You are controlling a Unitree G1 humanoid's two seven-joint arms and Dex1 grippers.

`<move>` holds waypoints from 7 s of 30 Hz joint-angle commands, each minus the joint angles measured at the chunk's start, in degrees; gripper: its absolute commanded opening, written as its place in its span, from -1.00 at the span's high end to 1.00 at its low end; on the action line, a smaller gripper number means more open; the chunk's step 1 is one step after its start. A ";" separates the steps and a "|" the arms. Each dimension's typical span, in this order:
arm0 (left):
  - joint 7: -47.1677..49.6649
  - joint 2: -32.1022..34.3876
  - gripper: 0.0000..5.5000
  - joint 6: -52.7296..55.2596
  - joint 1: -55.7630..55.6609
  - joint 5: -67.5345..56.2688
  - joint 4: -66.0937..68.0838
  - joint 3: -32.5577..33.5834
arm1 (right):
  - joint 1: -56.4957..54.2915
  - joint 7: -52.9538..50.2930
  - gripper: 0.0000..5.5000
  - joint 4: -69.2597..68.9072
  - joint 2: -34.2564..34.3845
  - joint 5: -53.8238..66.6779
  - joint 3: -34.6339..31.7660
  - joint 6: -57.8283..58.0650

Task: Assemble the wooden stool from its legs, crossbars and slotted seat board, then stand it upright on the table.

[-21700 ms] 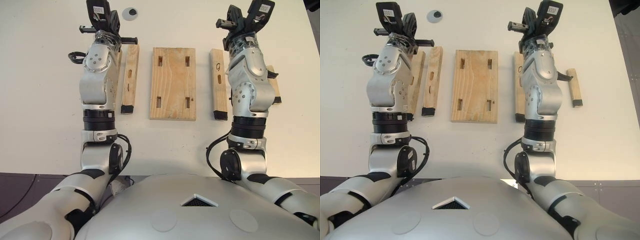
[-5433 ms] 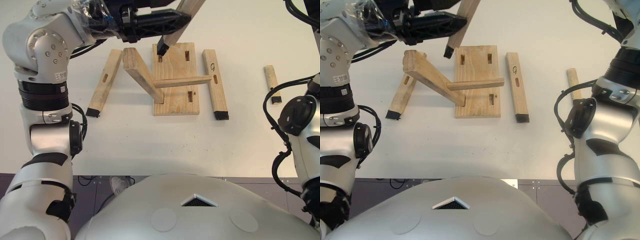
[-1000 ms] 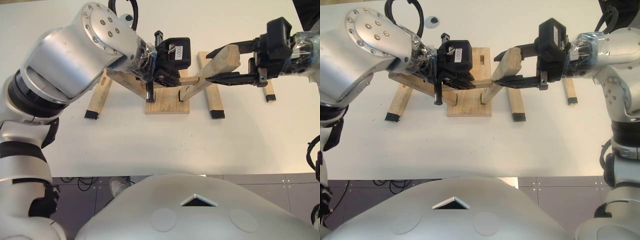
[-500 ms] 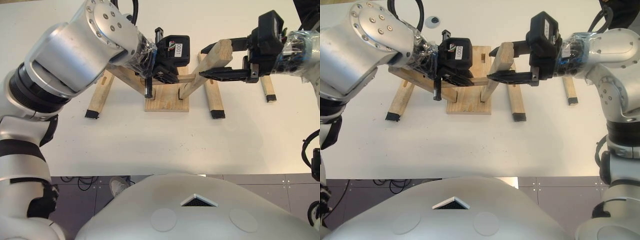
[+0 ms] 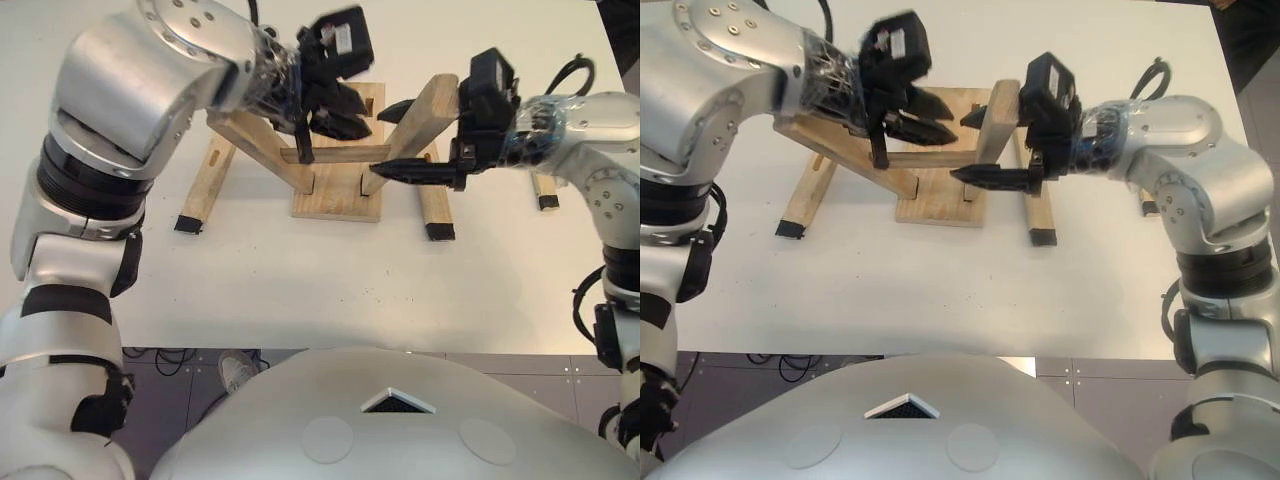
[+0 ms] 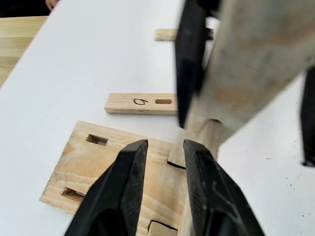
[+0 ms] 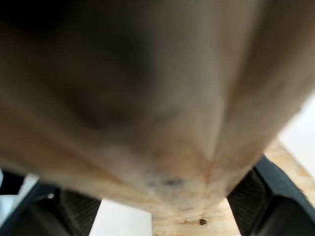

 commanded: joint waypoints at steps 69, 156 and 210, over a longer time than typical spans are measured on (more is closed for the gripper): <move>12.25 10.21 1.00 2.66 39.96 -7.24 -14.31 21.18 | -18.88 -33.09 1.00 53.75 18.84 -39.12 4.47 -13.34; 18.04 8.33 1.00 -8.64 42.57 1.19 -4.68 7.81 | -5.90 8.57 1.00 28.15 11.31 -44.74 13.86 -7.56; 52.77 -25.75 1.00 -29.93 35.80 7.92 7.28 42.22 | -4.03 -13.19 -0.63 36.50 -0.18 -26.48 -20.76 10.59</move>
